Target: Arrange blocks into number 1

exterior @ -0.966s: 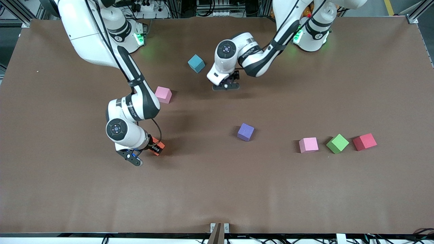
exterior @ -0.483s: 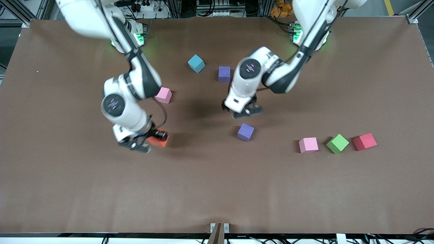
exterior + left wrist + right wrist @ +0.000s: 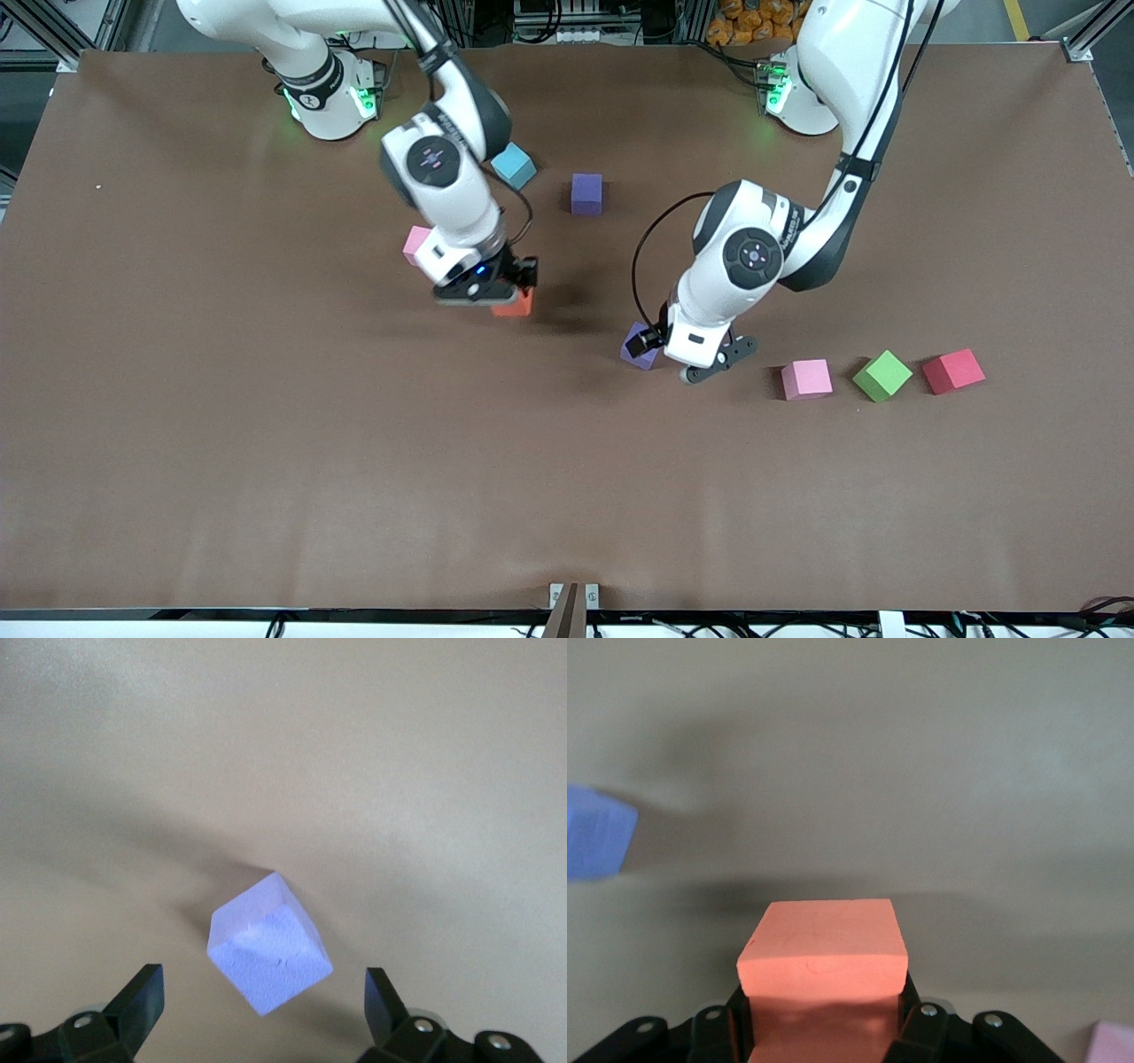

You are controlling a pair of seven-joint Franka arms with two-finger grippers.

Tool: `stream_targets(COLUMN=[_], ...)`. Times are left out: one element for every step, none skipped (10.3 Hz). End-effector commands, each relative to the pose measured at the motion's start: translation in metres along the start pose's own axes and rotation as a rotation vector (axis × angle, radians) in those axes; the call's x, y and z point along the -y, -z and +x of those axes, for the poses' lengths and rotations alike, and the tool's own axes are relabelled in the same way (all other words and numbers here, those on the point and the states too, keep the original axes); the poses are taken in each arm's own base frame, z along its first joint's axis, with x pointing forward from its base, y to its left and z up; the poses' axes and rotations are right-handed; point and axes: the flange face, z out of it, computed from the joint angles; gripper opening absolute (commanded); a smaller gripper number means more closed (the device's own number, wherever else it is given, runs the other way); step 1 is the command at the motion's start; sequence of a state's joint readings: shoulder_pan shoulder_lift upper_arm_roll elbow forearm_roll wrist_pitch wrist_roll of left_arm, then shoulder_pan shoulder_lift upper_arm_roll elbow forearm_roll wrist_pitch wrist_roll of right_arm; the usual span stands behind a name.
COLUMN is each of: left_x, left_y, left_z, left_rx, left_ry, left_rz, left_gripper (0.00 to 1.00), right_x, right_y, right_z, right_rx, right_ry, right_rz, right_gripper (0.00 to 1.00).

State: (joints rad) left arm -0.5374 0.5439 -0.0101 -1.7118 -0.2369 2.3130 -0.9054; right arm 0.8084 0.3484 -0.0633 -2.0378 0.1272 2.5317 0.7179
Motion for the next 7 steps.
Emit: stream_targets(left_x=[-0.013, -0.01, -0.012, -0.01, -0.006, -0.002, -0.001], left_y=[-0.029, -0.037, -0.04, -0.042, -0.048, -0.055, -0.059], left_z=[-0.004, -0.002, -0.005, -0.006, -0.006, -0.005, -0.003], left_rx=[0.046, 0.07, 0.098, 0.119, 0.133, 0.145, 0.145], left_ry=[0.044, 0.112, 0.15, 0.177, 0.182, 0.187, 0.19], left_rz=[-0.002, -0.008, -0.024, -0.027, -0.006, 0.014, 0.018], left_gripper=[1.0, 1.0, 1.0, 1.0, 1.0, 1.0, 1.0], right_x=[0.02, 0.03, 0.043, 0.06, 0.073, 0.082, 0.092], right_y=[-0.008, -0.014, -0.022, -0.032, -0.04, -0.049, -0.059], right_z=[-0.037, -0.051, -0.068, -0.084, -0.094, -0.101, -0.111], right_rx=[0.005, 0.014, 0.022, 0.021, 0.02, 0.023, 0.029], right_ry=[0.017, 0.043, 0.054, 0.042, 0.036, 0.029, 0.032], right_rz=[-0.004, -0.008, -0.011, -0.007, -0.003, -0.005, -0.011], right_gripper=[0.5, 0.5, 0.5, 0.5, 0.5, 0.5, 0.5])
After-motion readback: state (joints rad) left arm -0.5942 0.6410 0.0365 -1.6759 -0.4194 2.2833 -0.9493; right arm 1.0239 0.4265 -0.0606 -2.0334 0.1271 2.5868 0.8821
